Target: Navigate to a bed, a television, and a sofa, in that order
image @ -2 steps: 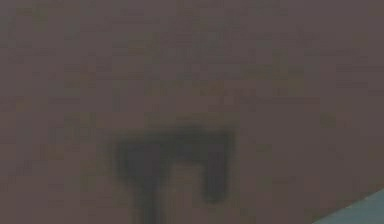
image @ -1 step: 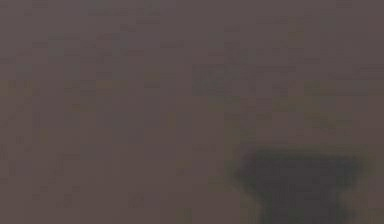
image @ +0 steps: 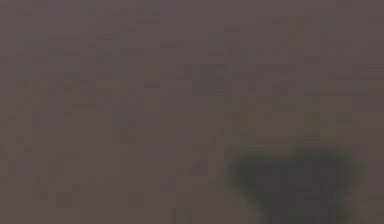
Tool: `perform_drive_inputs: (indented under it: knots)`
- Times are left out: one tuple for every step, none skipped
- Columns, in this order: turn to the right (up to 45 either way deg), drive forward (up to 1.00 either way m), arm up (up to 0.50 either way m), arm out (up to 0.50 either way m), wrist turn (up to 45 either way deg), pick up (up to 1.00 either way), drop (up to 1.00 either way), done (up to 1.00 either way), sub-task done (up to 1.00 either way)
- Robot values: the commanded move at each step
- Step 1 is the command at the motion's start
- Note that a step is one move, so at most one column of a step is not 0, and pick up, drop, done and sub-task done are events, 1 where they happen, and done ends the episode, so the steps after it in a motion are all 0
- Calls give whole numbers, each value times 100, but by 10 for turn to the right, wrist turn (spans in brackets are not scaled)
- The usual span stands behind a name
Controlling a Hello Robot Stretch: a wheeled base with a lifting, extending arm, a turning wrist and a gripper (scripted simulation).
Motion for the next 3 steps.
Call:
perform_drive_inputs:
  knots:
    - [-450,0,0,0,0,0,0,0,0]
    - [-450,0,0,0,0,0,0,0,0]
    - [0,70,0,0,0,0,0,0,0]
